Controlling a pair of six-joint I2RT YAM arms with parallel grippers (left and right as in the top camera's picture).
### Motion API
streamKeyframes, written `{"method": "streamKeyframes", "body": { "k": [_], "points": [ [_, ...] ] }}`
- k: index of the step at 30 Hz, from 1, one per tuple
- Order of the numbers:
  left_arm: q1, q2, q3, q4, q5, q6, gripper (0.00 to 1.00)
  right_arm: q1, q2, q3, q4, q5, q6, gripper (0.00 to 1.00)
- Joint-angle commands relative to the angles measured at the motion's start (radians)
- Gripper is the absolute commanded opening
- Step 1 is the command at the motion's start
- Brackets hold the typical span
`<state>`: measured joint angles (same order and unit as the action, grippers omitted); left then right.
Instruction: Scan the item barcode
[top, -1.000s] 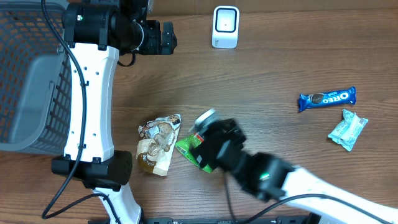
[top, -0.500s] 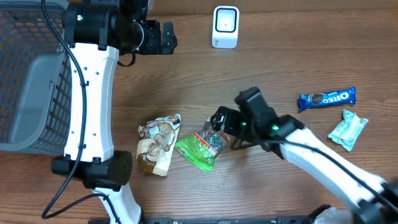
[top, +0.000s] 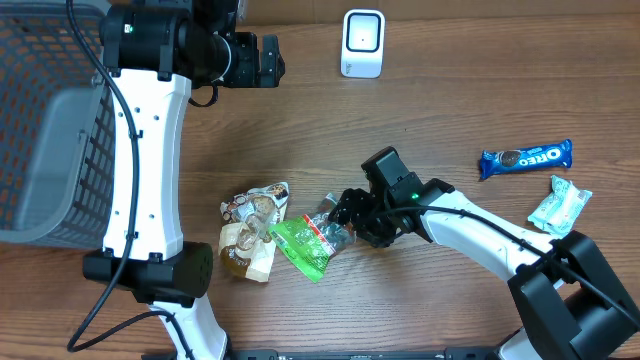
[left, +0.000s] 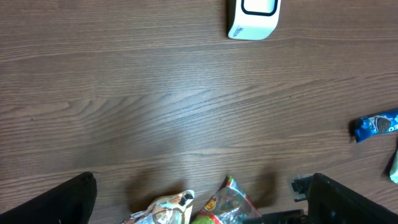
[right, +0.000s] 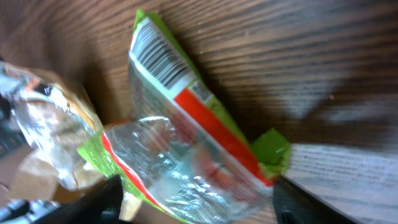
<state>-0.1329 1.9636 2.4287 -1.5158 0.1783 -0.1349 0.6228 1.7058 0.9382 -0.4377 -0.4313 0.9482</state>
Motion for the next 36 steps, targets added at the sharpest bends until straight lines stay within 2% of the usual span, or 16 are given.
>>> {"method": "streamKeyframes", "body": {
  "k": [1, 4, 7, 11, 14, 19, 25, 30, 33, 36],
  "points": [
    [0.002, -0.009, 0.008, 0.002, -0.005, 0.008, 1.00, 0.008, 0.008, -0.023, 0.005, 0.047, 0.013, 0.56],
    [0.002, -0.009, 0.008, 0.002, -0.005, 0.008, 1.00, 0.012, 0.008, -0.036, 0.023, 0.060, 0.014, 0.48],
    [0.002, -0.009, 0.008, 0.002, -0.005, 0.008, 1.00, 0.014, 0.008, -0.036, 0.021, 0.056, 0.032, 0.49],
    [0.002, -0.009, 0.008, 0.002, -0.005, 0.008, 1.00, 0.030, 0.008, -0.036, 0.002, 0.037, 0.114, 0.83],
    [0.002, -0.009, 0.008, 0.002, -0.005, 0.008, 1.00, 0.032, 0.008, -0.036, -0.006, -0.034, 0.126, 0.93],
    [0.002, -0.009, 0.008, 0.002, -0.005, 0.008, 1.00, 0.041, 0.008, -0.036, -0.005, -0.085, 0.127, 0.89],
    [0.002, -0.009, 0.008, 0.002, -0.005, 0.008, 1.00, 0.095, 0.026, -0.036, 0.016, 0.038, 0.217, 0.80],
    [0.002, -0.008, 0.008, 0.002, -0.005, 0.008, 1.00, 0.140, 0.082, -0.036, 0.119, 0.081, 0.261, 0.74],
    [0.002, -0.009, 0.008, 0.002, -0.005, 0.008, 1.00, 0.150, 0.105, -0.036, 0.158, 0.114, 0.260, 0.69],
    [0.002, -0.008, 0.008, 0.002, -0.005, 0.008, 1.00, 0.135, 0.104, -0.035, 0.175, 0.144, 0.237, 0.56]
  ]
}}
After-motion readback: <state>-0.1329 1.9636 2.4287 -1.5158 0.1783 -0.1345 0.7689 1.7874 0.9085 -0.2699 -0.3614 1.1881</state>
